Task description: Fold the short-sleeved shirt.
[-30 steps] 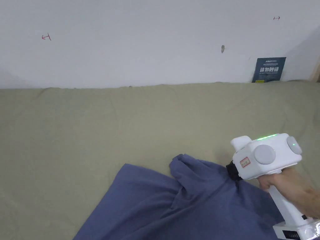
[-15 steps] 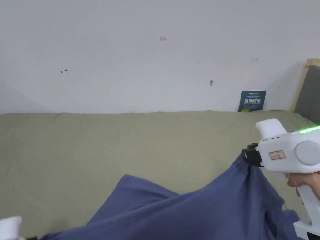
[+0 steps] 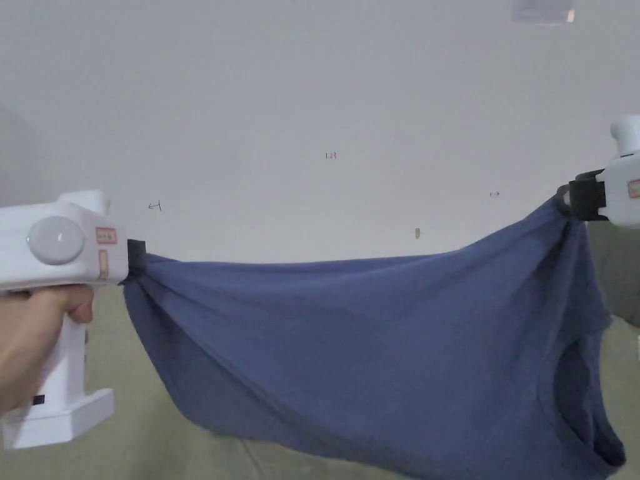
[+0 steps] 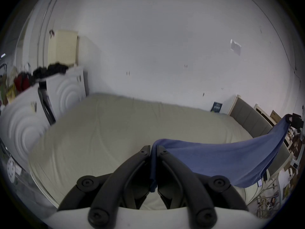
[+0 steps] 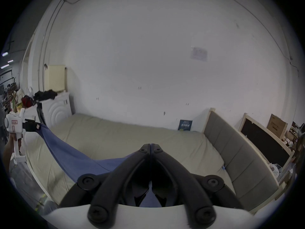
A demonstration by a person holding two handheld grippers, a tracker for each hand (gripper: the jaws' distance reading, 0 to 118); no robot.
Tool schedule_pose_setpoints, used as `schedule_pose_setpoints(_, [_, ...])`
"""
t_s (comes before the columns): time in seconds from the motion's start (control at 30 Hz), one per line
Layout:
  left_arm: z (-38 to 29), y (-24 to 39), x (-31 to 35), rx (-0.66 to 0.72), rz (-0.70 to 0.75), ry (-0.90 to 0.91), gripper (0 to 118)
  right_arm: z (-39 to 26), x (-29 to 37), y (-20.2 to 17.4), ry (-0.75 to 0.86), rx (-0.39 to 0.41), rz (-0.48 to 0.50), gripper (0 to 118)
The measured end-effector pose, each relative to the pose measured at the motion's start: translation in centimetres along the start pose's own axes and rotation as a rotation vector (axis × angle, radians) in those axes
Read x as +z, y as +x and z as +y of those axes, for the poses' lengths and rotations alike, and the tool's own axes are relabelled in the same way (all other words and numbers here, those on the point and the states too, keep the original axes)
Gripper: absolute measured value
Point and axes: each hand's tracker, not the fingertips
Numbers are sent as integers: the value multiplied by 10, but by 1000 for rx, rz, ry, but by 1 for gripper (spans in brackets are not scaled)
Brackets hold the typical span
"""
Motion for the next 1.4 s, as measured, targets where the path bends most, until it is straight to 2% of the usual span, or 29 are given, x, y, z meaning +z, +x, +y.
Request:
schedule_pose_setpoints(0.1, [36, 9, 16, -28, 30, 59, 2, 25, 1, 8, 25, -15, -26, 3])
schedule_pose_setpoints(0.2, [62, 13, 23, -31, 50, 73, 2, 41, 2, 11, 55, -64, -26, 3])
schedule_pose_setpoints(0.43, [91, 20, 25, -40, 103, 105, 2, 62, -15, 7, 78, -97, -34, 3])
schedule_pose_setpoints(0.83, [125, 41, -28, -25, 154, 103, 2, 101, -92, 11, 60, -65, -83, 3])
schedule_pose_setpoints(1.4, [188, 77, -157, -97, 246, 124, 2, 182, -244, 9, 73, 14, -143, 3])
